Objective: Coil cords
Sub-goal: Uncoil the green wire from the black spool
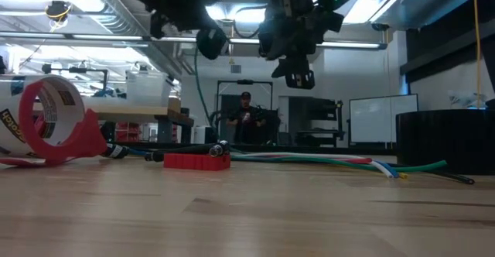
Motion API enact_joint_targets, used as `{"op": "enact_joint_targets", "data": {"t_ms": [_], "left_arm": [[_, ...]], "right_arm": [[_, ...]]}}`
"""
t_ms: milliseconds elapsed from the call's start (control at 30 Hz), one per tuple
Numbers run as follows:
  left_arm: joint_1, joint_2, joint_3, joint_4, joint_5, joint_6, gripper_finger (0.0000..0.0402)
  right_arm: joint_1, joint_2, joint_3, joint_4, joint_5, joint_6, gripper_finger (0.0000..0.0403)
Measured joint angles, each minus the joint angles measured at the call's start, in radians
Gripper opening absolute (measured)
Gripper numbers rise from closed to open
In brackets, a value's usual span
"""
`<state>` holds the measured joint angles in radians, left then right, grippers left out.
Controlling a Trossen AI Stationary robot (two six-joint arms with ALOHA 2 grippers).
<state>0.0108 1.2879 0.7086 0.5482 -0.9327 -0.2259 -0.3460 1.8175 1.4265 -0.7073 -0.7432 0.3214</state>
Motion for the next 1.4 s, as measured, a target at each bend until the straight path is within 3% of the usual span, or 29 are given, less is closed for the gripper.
{"op": "enact_joint_targets", "data": {"t_ms": [233,433,567,733,900,1033,1200,1400], "left_arm": [[-0.075,-0.104,0.0,0.038,0.028,0.196,0.0],[-0.135,-0.258,0.0,-0.06,0.242,0.331,0.0],[-0.137,-0.379,0.0,-0.225,0.277,0.299,0.0],[-0.125,-0.507,-0.002,-0.435,0.275,0.213,0.0],[-0.125,-0.614,-0.085,-0.448,0.273,0.159,0.0],[-0.125,-0.702,-0.193,-0.361,0.256,0.143,0.0],[-0.126,-0.775,-0.355,-0.188,0.261,0.142,0.0],[-0.126,-0.771,-0.532,0.128,0.377,0.141,0.0]], "right_arm": [[0.0,0.0,0.0,-0.003,0.089,0.022,0.0145],[-0.003,0.0,0.0,-0.051,-0.01,0.049,0.0145],[-0.013,0.0,0.0,-0.115,-0.116,0.049,0.0145],[-0.026,-0.027,-0.001,-0.194,-0.141,0.034,0.0145],[-0.041,-0.14,-0.002,-0.179,-0.14,0.015,0.0145],[-0.062,-0.282,-0.001,-0.174,-0.129,0.008,0.0145],[-0.06,-0.483,-0.012,-0.129,-0.041,-0.012,0.0145],[-0.06,-0.737,-0.195,0.103,0.05,0.072,0.0145]]}}
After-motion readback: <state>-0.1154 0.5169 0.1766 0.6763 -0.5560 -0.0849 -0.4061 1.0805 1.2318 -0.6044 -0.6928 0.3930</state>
